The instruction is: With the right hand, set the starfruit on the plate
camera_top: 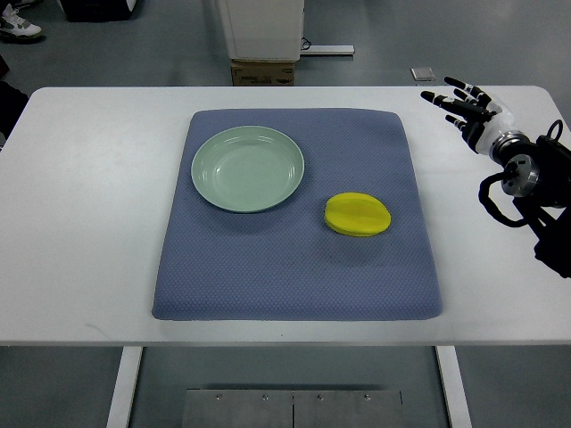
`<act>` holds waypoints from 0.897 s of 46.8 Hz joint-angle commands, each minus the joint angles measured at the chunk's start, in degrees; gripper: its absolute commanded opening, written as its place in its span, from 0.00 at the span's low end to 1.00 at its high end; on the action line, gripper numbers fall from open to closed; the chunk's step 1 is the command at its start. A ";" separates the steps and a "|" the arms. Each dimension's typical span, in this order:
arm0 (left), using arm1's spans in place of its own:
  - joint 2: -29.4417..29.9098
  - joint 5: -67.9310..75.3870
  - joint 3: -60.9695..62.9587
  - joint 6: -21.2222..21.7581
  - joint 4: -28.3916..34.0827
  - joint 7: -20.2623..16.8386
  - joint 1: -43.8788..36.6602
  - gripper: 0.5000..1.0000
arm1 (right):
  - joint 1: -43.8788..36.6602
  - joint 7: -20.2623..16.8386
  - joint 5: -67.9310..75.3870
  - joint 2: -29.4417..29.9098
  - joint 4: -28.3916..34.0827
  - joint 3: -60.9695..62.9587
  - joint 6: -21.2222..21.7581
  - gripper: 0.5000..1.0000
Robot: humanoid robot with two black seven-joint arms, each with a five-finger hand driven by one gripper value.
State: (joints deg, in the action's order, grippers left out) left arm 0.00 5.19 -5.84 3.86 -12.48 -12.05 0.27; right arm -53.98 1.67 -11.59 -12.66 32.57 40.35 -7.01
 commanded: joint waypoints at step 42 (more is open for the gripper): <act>0.00 0.00 0.04 0.01 0.00 0.01 0.00 1.00 | -1.39 -0.18 -0.10 0.35 -1.10 -1.32 1.21 1.00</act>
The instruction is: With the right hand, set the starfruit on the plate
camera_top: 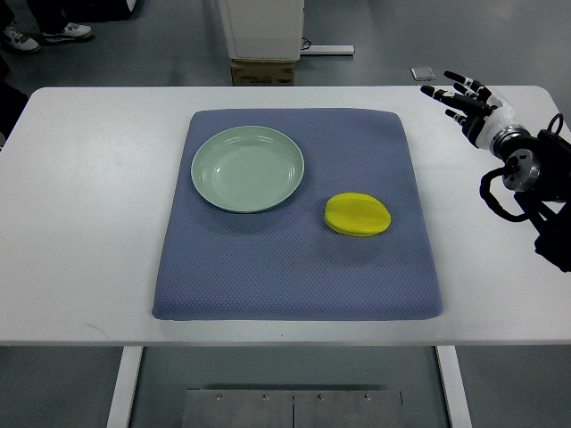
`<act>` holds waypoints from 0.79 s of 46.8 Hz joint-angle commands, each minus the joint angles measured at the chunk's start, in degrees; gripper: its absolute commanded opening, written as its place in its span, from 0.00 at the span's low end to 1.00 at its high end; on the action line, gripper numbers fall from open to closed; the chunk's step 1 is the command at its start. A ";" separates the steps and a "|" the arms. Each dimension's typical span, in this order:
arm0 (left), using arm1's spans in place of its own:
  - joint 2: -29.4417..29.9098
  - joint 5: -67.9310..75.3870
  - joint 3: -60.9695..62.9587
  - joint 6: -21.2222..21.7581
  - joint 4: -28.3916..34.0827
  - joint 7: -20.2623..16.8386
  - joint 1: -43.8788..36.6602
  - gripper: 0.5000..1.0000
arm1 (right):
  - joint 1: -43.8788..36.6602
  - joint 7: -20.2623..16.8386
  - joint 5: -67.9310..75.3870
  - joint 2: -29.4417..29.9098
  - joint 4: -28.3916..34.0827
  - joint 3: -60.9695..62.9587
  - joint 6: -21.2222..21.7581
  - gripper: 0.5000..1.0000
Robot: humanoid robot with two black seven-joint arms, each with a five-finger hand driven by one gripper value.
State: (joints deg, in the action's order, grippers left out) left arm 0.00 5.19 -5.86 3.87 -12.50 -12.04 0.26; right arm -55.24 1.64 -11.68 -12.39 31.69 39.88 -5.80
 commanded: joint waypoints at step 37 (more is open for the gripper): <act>0.00 0.00 -0.03 -0.01 0.01 0.00 0.00 1.00 | -2.77 1.44 -0.27 -0.97 0.92 -10.07 7.12 1.00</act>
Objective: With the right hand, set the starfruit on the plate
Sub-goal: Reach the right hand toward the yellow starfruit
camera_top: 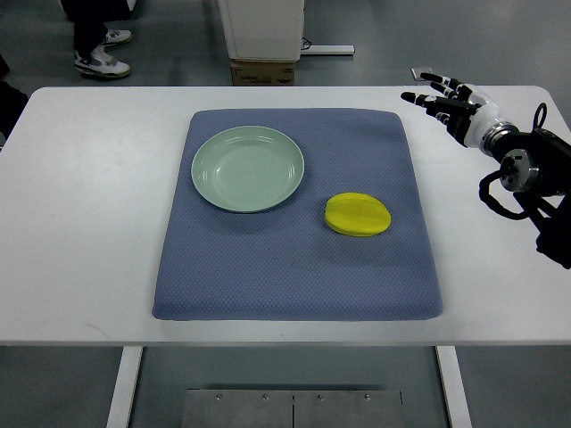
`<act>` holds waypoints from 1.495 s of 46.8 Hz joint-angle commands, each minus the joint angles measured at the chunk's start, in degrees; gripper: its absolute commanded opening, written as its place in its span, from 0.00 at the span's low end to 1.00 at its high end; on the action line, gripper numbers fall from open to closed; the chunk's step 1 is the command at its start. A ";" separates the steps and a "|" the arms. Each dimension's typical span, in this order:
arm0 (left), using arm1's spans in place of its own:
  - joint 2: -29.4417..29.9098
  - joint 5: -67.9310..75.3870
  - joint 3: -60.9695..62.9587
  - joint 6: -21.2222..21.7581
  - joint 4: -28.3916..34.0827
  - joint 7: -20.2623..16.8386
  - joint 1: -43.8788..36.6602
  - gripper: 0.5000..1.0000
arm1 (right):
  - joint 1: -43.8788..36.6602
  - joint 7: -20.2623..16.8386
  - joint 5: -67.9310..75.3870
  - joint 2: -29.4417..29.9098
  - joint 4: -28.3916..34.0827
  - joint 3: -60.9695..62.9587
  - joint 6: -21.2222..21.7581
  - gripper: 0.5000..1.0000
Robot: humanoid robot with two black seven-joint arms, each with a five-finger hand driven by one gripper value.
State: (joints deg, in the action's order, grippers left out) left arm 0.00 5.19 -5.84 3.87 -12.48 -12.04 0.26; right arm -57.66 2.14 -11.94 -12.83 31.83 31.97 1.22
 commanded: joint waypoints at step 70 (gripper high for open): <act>0.00 0.00 0.04 0.00 -0.08 0.00 0.00 1.00 | -0.97 12.63 -28.40 -18.37 33.04 -22.39 7.13 1.00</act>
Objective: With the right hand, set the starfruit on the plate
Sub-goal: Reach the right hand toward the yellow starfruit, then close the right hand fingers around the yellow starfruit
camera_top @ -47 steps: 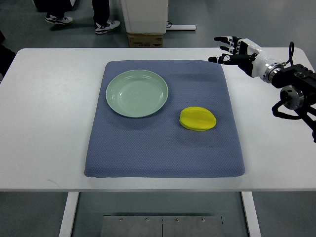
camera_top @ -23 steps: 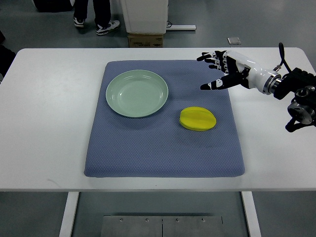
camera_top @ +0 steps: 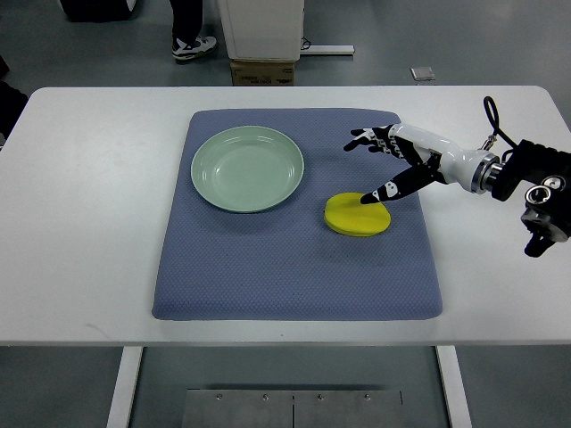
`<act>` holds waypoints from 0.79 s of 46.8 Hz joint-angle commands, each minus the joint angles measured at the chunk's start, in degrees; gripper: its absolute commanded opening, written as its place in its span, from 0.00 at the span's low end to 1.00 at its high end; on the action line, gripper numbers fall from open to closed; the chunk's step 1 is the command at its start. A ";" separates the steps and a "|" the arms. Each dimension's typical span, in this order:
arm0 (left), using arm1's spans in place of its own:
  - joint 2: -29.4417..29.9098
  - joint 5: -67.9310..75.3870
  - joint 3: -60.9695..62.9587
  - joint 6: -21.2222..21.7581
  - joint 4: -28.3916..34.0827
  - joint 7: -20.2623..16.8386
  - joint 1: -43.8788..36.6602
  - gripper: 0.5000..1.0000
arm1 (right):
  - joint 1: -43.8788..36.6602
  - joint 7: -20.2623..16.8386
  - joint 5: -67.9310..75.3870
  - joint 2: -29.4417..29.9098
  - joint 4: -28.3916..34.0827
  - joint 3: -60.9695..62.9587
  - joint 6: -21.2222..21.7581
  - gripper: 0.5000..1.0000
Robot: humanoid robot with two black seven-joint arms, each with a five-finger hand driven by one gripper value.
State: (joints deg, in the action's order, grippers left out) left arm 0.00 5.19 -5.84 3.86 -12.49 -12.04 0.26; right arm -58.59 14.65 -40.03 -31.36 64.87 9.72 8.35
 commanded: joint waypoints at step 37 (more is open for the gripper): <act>0.00 0.00 0.04 0.00 0.01 0.00 0.00 1.00 | -1.44 -1.20 -4.35 1.21 -0.53 -6.21 -1.06 0.99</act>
State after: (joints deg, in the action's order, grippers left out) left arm 0.00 5.19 -5.83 3.87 -12.52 -12.04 0.26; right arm -60.08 13.68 -44.38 -30.15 64.39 3.52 7.41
